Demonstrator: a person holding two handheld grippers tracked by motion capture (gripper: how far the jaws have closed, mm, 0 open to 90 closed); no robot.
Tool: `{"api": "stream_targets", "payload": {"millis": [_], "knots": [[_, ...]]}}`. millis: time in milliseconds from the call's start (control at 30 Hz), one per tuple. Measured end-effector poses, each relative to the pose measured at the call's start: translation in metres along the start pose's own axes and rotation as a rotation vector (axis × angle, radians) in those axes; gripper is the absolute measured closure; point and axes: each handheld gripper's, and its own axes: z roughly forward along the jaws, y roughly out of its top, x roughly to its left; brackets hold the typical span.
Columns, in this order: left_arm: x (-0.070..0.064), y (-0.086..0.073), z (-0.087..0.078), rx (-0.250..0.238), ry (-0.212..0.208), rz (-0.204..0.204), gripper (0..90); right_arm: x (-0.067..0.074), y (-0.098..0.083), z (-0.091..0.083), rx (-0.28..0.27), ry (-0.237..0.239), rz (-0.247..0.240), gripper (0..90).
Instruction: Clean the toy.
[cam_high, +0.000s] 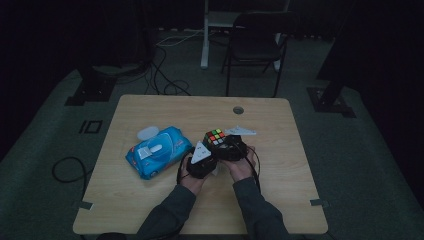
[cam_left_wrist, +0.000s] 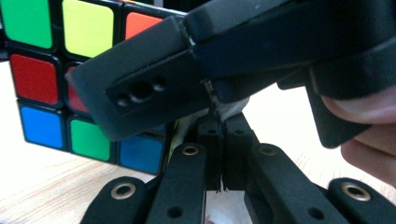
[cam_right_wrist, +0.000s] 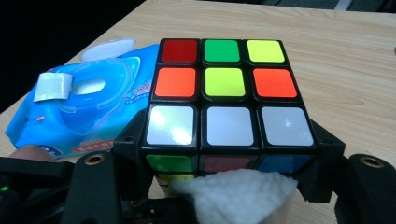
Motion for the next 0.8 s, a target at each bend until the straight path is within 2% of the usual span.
{"api": "stream_targets", "payload": {"millis": [200,800], "knots": [[-0.0001,0.0004,0.0001,-0.005,0.005,0.002,88.6,0.0013,0.0012,-0.0005,0.000,0.017,0.018,34.6],[-0.0007,-0.0032,-0.0035,-0.019,0.014,-0.024,88.5,0.0005,-0.0002,0.0012,0.001,0.021,0.015,34.6]]}}
